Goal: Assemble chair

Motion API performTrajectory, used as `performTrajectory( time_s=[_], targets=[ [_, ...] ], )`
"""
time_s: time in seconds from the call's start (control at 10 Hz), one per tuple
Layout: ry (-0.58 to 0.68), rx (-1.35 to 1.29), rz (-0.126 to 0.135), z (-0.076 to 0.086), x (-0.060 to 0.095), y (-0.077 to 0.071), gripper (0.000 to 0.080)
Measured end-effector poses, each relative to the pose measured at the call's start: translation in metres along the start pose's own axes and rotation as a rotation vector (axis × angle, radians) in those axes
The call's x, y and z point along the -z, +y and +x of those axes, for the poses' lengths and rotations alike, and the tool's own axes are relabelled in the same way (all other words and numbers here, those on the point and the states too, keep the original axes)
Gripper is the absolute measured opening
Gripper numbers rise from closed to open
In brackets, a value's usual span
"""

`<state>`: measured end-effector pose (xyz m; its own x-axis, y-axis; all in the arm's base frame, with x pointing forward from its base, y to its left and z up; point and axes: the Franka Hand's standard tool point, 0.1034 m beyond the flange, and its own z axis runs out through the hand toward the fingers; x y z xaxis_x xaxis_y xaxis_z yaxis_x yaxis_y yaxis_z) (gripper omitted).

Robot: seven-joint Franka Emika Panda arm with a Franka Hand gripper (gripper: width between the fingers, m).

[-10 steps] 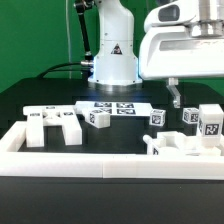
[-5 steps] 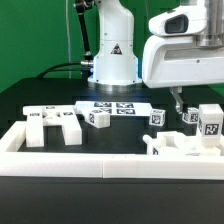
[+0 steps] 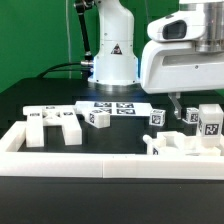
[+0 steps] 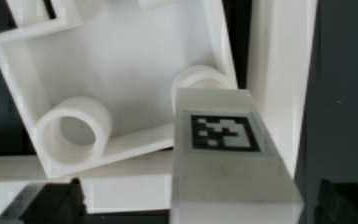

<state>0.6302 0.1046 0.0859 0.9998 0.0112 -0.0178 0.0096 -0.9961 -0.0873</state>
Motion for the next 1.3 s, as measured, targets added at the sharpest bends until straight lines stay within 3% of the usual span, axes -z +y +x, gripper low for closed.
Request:
performTrajectory(
  time_s=[0.1, 0.2, 0.4, 0.7, 1.3],
  targets=[
    [0.002, 0.000, 0.000, 0.0003, 0.0000, 0.0000, 0.0532],
    [0.004, 0.000, 0.000, 0.0007, 0.0000, 0.0002, 0.0532],
    [0.004, 0.000, 0.000, 0.0007, 0.0000, 0.0003, 0.0290],
    [0.004, -0.040, 0.000, 0.0007, 0.0000, 0.0003, 0.0290],
    [0.004, -0.480, 0.003, 0.0004, -0.0003, -0.0007, 0.0291]
  ],
)
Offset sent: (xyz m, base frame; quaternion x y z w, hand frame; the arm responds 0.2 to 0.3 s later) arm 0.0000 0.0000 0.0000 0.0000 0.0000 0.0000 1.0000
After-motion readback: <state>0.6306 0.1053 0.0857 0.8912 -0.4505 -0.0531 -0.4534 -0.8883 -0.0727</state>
